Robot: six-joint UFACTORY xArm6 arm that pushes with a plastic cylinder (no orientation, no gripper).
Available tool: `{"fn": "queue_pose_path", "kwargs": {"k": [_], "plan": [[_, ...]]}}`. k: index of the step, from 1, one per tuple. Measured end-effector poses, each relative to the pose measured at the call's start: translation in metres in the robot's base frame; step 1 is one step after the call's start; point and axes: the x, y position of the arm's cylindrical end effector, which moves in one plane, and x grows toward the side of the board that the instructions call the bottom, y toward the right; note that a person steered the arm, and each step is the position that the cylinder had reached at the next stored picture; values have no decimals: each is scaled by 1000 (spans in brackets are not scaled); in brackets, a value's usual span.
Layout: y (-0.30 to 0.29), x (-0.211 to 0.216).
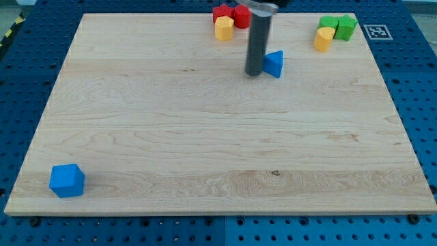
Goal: Place the triangle diagonally to the cube
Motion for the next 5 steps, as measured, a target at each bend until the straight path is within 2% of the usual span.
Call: {"fn": "queue_pose_path", "kwargs": {"k": [1,3,5], "plan": [[-21,-20],[40,-24],[53,-21]]}}
